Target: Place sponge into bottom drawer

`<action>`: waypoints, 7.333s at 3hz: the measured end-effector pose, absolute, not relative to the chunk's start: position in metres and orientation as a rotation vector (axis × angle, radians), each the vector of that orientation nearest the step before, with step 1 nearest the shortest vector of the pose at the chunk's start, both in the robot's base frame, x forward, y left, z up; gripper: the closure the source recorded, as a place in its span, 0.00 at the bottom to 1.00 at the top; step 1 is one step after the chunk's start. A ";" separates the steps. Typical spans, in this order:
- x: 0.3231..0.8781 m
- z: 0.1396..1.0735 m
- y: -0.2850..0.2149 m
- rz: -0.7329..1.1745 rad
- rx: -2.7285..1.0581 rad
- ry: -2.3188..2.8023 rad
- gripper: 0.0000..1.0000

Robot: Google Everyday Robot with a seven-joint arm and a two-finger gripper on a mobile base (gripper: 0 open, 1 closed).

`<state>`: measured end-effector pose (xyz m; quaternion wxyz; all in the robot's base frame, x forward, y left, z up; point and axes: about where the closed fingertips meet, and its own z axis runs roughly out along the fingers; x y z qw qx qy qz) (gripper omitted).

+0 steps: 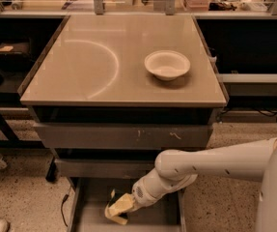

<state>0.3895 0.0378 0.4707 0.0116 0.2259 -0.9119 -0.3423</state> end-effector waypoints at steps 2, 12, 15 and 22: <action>0.390 0.424 0.046 -1.112 0.564 -2.859 1.00; 0.477 0.180 0.067 -1.284 -0.125 -3.130 1.00; 0.492 0.151 0.076 -1.275 -0.178 -3.086 1.00; 0.497 0.185 0.063 -1.194 -0.292 -3.145 0.00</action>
Offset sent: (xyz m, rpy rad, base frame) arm 0.0027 0.0064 -0.0356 0.0179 0.0256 -0.0708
